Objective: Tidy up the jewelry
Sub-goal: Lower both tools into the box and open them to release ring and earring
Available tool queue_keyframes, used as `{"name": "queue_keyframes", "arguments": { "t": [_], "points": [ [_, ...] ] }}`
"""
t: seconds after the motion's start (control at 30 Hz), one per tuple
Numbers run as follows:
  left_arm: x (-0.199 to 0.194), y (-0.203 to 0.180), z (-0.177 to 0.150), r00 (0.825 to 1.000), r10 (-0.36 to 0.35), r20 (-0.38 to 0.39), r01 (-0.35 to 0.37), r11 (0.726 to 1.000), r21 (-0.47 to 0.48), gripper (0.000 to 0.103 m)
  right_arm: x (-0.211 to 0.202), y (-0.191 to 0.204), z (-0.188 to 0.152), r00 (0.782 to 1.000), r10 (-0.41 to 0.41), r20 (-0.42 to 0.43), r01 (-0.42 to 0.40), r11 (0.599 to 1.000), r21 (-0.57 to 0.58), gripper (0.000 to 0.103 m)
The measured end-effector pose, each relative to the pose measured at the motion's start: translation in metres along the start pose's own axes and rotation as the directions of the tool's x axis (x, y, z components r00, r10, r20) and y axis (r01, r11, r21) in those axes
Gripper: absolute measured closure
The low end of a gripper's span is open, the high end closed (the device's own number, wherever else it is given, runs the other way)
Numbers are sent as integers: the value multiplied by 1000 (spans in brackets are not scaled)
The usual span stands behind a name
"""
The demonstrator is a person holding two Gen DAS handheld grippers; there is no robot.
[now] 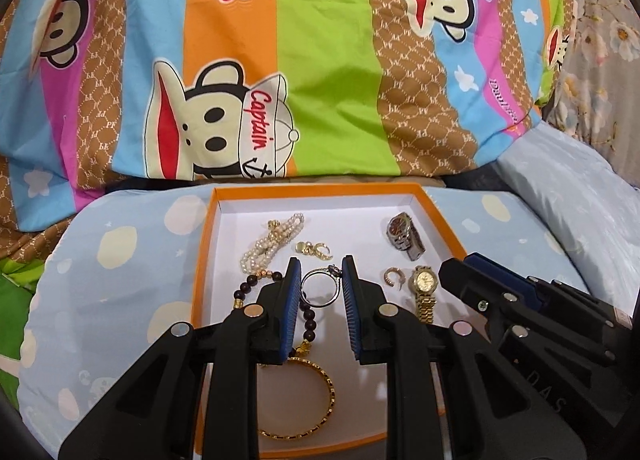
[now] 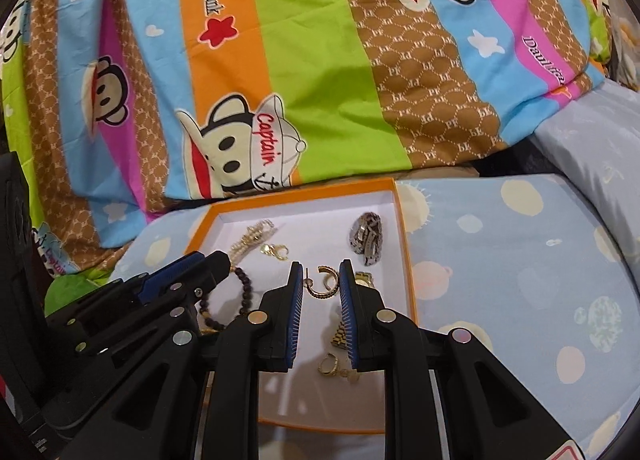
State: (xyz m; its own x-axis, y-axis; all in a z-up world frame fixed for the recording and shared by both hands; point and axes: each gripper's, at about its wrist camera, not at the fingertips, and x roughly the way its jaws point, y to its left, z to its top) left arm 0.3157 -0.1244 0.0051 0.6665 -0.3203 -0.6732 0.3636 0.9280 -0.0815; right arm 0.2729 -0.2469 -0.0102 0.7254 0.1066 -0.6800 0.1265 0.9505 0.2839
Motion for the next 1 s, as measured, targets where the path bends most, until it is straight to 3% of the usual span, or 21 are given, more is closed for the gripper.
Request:
{"name": "queue_keyframes", "arguments": {
  "t": [0.87, 1.0],
  "points": [
    [22, 4, -13, 999, 31, -39, -31, 999, 11, 82, 25, 0, -12, 997, -28, -66, 26, 999, -31, 84],
    [22, 4, -13, 998, 43, -35, -43, 999, 13, 77, 24, 0, -12, 998, -31, -61, 29, 999, -32, 84]
  ]
}}
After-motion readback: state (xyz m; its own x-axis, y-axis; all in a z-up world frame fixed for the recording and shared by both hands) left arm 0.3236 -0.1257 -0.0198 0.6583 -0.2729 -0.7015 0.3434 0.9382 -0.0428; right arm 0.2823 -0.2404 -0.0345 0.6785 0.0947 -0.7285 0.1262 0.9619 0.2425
